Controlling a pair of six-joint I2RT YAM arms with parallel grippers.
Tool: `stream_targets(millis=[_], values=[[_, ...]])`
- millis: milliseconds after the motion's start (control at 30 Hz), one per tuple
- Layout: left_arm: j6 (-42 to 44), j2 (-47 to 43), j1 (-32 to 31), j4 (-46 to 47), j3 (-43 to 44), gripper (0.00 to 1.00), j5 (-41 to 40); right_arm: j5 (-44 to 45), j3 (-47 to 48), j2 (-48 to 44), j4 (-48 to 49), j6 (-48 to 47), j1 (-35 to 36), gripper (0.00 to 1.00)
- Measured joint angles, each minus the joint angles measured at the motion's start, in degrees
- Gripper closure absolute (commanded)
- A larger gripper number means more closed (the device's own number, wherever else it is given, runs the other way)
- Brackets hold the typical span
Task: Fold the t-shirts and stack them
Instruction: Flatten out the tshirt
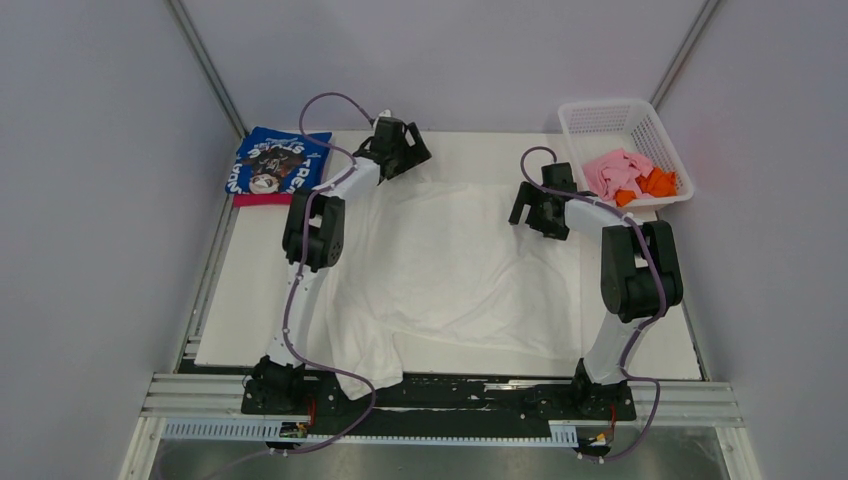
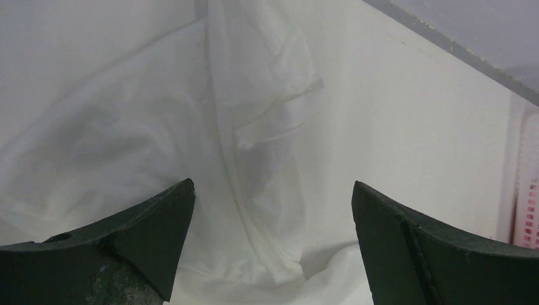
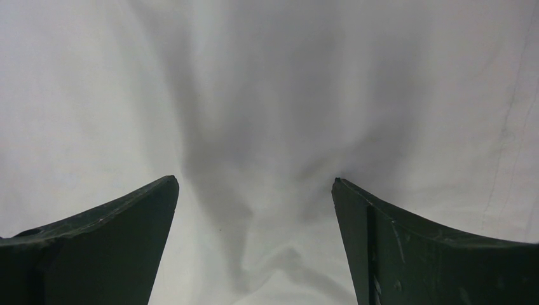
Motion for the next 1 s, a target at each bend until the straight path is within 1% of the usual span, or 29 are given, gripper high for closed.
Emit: stream_targets(millis=[367,533,667,733,867,1000], values=[[-3.04,7.48,-1.55,1.42,10.75,0.00,2.71,0.17,0.02,0.26,0.11,0.02,0.00,0.00],[-3.87,10.88,-3.52,4.28,15.56,0.00,3.43,0.26,0.07,0.37,0.42,0.00,0.00,0.00],[-5.66,16.26,-4.83,7.34,24.11,0.00,3.69,0.26,0.07,0.39,0.46,0.00,0.00,0.00],[-6.58,18.45,-5.31,9.70,26.86,0.00,3.72,0.26,0.07,0.39,0.46,0.00,0.00,0.00],[-6.56,19.98,-5.92,11.61,28.24,0.00,3.15,0.28,0.07,0.39,0.46,0.00,0.00,0.00],[-2.47,19.08,-5.95,11.74,27.41,0.00,2.49,0.50,0.13,0.39,0.44,0.00,0.00,0.00]])
